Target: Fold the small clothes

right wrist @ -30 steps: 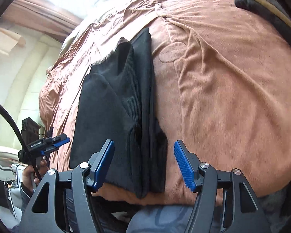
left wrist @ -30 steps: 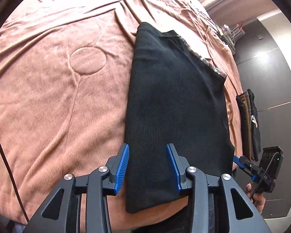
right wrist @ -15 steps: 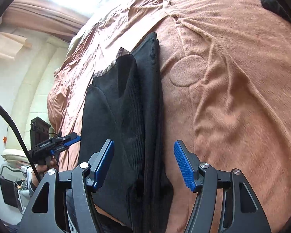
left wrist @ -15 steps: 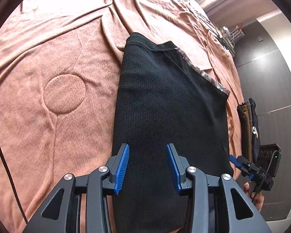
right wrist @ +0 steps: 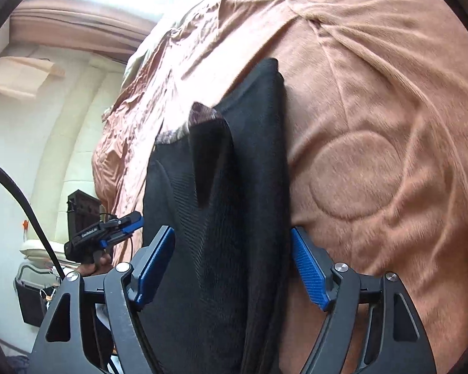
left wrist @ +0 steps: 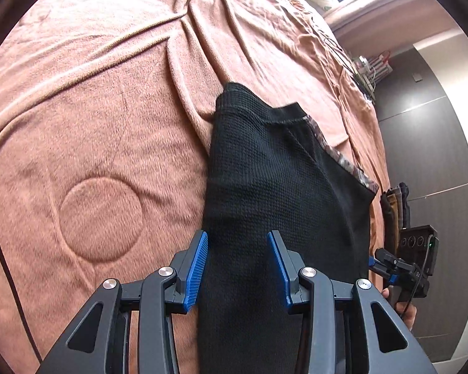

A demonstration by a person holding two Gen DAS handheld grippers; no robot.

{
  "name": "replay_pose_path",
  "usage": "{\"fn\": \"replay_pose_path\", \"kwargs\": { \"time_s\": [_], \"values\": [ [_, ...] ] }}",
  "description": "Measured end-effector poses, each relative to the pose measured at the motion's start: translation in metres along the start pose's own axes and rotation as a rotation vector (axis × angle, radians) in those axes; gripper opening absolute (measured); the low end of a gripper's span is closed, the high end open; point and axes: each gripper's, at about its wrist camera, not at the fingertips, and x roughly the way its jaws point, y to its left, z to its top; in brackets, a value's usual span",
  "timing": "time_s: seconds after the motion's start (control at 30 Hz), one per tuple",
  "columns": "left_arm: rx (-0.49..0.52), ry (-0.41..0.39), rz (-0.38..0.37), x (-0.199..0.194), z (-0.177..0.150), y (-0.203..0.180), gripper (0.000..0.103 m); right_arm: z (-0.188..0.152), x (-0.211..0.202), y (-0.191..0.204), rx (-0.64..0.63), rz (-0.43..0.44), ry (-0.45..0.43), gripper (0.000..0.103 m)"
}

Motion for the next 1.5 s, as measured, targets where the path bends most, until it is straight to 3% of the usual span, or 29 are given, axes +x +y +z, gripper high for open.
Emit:
{"fn": "replay_pose_path", "kwargs": {
  "time_s": [0.27, 0.57, 0.63, 0.77, 0.87, 0.93, 0.97, 1.07, 1.5],
  "values": [
    [-0.015, -0.001, -0.060, 0.013, 0.024, 0.011, 0.042, 0.023, 0.026, -0.012, -0.007, 0.061, 0.002, 0.074],
    [-0.033, -0.019, -0.110, 0.027, 0.053, 0.016, 0.041, 0.040, 0.049, -0.008, -0.081, 0.069, 0.018, 0.071],
    [-0.030, -0.020, -0.119, 0.030, 0.059, 0.015, 0.041, 0.043, 0.053, -0.005, -0.104, 0.050, 0.028, 0.065],
    [-0.026, -0.022, -0.120, 0.040, 0.071, 0.014, 0.040, 0.046, 0.059, -0.003, -0.115, -0.041, 0.042, 0.029],
    [-0.019, -0.029, -0.108, 0.043, 0.078, 0.012, 0.034, 0.045, 0.060, 0.007, -0.127, -0.059, 0.038, 0.020],
    [-0.013, -0.033, -0.100, 0.042, 0.079, 0.008, 0.024, 0.043, 0.061, 0.019, -0.153, -0.080, 0.031, 0.016],
    [-0.008, -0.033, -0.102, 0.041, 0.079, 0.004, 0.016, 0.042, 0.059, 0.025, -0.167, -0.090, 0.024, 0.016],
    [0.025, -0.053, -0.079, 0.033, 0.076, -0.006, 0.012, 0.036, 0.048, 0.047, -0.207, -0.100, -0.001, 0.015],
    [0.115, -0.167, -0.111, -0.041, 0.047, -0.052, 0.011, -0.027, -0.041, 0.099, -0.361, -0.152, -0.115, 0.014]
  ]
}}
